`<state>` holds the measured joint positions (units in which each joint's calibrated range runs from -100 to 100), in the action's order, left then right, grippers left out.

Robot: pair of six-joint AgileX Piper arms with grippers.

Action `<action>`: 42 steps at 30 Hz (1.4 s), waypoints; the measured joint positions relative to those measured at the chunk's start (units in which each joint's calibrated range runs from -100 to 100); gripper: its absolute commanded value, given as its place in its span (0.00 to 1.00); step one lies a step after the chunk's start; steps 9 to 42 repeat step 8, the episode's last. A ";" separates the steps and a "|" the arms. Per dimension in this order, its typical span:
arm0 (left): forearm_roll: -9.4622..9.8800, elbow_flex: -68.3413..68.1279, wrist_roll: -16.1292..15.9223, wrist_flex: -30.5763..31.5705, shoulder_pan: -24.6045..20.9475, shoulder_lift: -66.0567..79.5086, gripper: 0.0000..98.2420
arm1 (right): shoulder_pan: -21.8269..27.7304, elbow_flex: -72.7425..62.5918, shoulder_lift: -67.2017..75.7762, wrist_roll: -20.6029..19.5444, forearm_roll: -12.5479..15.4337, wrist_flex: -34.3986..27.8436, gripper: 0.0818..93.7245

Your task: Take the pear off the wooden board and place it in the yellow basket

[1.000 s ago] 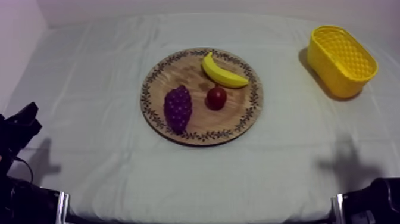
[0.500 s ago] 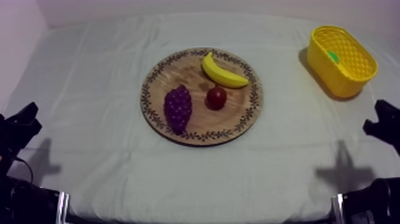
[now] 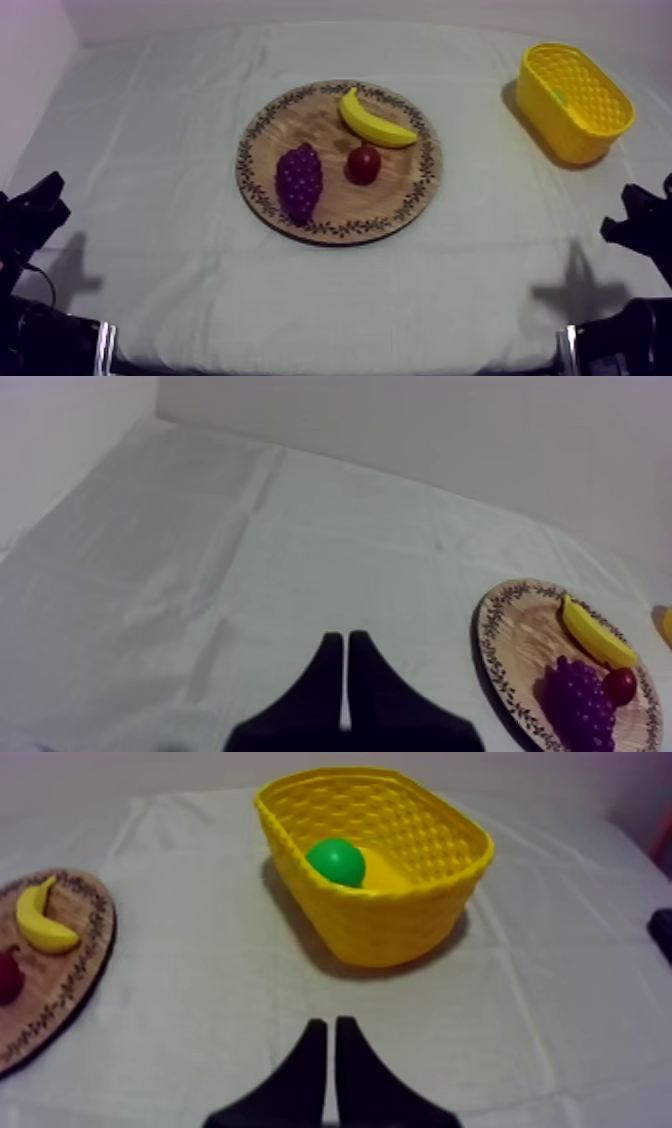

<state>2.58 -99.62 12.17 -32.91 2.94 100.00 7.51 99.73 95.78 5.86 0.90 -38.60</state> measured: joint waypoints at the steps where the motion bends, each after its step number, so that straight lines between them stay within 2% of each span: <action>1: 0.00 0.00 0.00 0.00 0.00 0.00 0.00 | 0.01 0.00 0.00 1.24 0.00 -0.17 0.00; 4: 0.00 0.00 0.00 0.00 0.00 0.00 0.00 | 0.04 0.00 0.00 5.36 0.00 -0.17 0.00; 8: 0.00 0.00 0.00 0.00 0.00 0.00 0.00 | 0.04 0.00 0.00 8.05 0.00 -0.17 0.00; 42: 0.00 0.00 0.00 0.00 0.00 0.00 0.00 | 0.04 0.00 0.00 8.05 0.00 -0.17 0.00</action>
